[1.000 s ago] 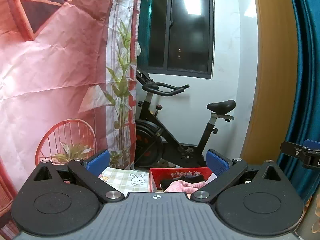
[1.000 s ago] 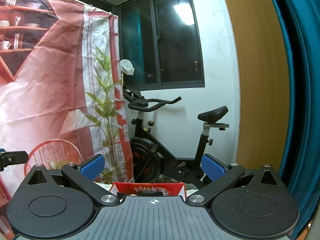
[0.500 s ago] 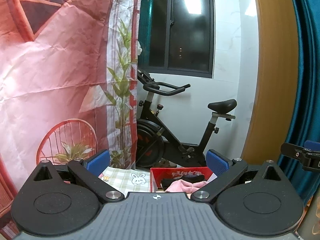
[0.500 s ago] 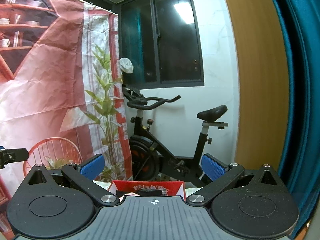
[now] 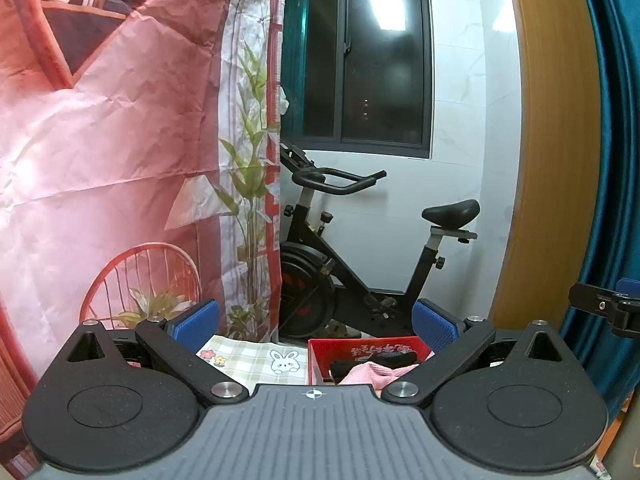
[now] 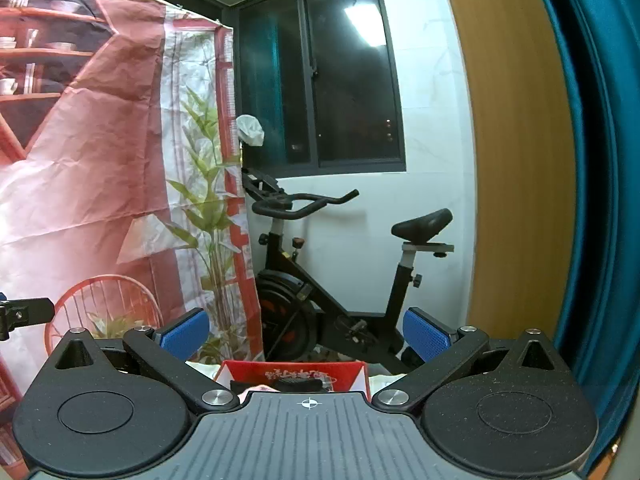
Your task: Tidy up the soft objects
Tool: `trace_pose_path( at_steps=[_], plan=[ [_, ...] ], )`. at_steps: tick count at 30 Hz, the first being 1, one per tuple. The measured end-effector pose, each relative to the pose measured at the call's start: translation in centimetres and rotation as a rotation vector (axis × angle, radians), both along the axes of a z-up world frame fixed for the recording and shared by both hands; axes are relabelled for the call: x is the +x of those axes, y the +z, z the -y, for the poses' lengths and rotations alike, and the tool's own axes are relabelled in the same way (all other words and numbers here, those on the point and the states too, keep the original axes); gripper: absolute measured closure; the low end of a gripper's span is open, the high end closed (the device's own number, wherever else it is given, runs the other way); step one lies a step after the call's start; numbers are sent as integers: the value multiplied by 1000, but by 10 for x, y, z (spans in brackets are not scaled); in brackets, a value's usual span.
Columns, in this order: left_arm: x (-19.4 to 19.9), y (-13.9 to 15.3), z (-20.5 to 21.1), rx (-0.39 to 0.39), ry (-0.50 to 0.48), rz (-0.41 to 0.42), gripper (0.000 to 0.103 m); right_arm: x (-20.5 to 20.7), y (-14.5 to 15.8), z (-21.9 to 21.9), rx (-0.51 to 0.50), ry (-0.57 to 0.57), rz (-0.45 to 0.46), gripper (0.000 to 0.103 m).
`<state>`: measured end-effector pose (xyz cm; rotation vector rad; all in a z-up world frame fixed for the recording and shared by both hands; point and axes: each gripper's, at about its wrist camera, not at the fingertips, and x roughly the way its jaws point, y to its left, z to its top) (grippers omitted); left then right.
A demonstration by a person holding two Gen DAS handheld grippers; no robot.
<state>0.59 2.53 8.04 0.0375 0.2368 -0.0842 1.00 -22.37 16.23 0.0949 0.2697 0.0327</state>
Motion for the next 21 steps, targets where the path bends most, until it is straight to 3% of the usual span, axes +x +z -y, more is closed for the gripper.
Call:
trace_pose_path(
  at_steps=[21],
  plan=[
    [-3, 1, -2, 7, -8, 4, 0, 0, -2, 9, 6, -22, -7, 0]
  ],
)
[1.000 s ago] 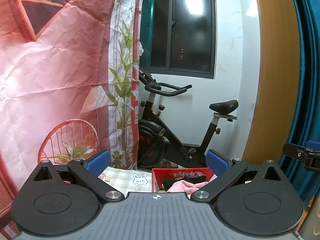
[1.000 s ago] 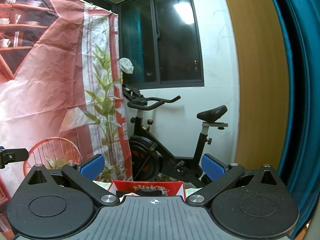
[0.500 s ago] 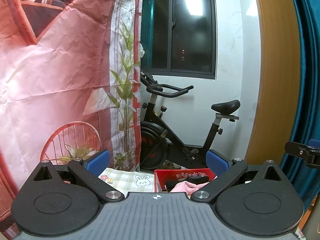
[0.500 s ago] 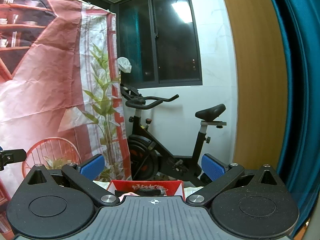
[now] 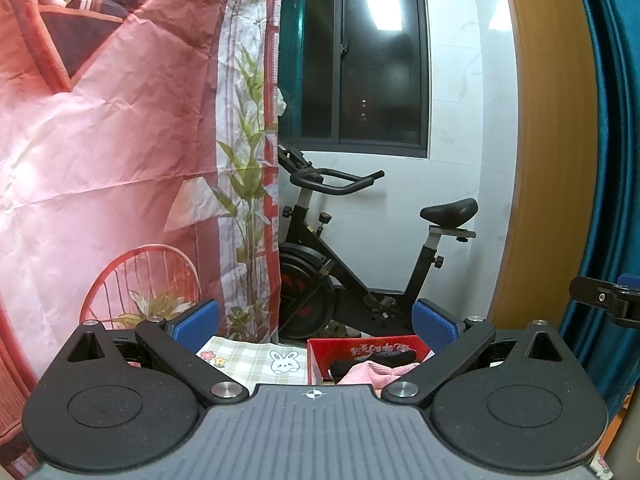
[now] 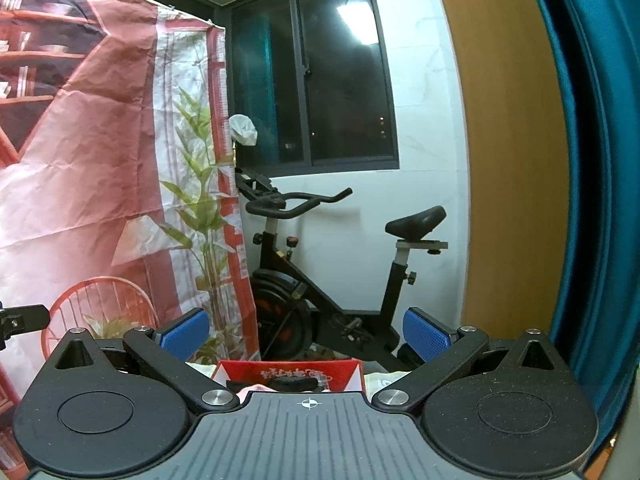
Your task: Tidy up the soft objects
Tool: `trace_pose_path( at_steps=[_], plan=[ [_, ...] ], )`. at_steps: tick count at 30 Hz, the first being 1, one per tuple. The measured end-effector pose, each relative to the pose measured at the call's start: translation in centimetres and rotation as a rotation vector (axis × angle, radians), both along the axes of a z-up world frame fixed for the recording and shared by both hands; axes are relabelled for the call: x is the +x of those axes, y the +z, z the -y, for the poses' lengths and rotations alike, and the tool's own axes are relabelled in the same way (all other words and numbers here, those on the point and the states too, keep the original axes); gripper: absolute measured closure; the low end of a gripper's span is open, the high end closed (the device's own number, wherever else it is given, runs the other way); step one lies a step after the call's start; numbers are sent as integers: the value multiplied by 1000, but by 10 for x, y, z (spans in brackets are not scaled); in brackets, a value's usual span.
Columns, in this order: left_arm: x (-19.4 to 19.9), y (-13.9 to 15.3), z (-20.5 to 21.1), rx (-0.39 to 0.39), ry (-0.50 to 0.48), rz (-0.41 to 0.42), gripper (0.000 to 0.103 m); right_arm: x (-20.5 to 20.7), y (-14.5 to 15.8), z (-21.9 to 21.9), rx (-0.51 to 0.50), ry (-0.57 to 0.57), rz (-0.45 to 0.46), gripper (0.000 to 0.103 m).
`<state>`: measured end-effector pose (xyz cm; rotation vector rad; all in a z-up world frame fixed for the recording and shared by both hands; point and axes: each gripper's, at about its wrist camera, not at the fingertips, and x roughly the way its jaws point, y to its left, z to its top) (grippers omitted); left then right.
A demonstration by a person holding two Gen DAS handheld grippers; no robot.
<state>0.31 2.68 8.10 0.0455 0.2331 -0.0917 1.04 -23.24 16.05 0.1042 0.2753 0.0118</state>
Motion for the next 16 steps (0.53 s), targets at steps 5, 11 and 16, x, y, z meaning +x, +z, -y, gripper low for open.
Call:
trace_pose_path(
  at_steps=[5, 11, 16],
  plan=[
    [2, -1, -2, 5, -13, -6, 0, 0, -1, 0, -4, -1, -2, 0],
    [2, -4, -5, 9, -26, -1, 0, -2, -3, -1, -16, -2, -7, 0],
    [5, -3, -8, 4, -33, 0, 0, 1, -1, -5, -22, -1, -10, 0]
  ],
)
